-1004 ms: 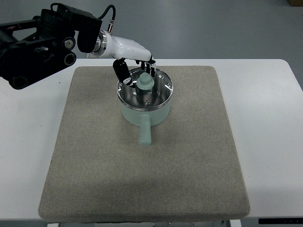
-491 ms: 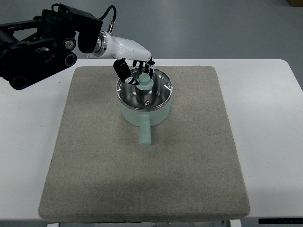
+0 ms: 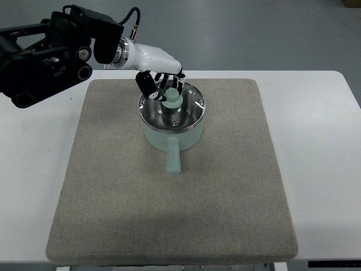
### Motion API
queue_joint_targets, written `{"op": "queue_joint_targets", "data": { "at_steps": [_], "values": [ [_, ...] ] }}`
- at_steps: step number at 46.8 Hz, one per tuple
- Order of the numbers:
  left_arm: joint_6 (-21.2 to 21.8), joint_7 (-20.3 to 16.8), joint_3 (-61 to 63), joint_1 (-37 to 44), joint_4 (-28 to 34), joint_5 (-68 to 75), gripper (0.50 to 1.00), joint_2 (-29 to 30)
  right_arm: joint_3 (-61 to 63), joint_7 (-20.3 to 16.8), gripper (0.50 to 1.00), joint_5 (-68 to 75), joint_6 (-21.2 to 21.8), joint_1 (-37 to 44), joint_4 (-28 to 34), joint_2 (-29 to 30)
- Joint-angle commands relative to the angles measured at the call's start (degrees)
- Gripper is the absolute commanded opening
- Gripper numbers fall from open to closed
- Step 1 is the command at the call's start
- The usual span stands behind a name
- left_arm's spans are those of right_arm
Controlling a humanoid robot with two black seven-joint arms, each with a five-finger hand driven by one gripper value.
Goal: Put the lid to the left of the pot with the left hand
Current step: 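Close the left hand fingers around the lid knob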
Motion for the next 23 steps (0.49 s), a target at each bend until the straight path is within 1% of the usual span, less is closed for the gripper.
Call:
{"op": "queue_joint_targets", "data": {
  "at_steps": [1,23],
  "values": [
    [0.12,0.00,-0.06,-0.16,0.01,0.00,0.500,0.00,-0.01,0.00,0.924,0.00,-0.01,0.00,0.00,0.00],
    [0.30,0.00,-0.50,-0.68,0.01,-0.09,0.500,0.53,-0.01,0.00,0.924,0.00,-0.01,0.00,0.00,0.00]
  ]
}}
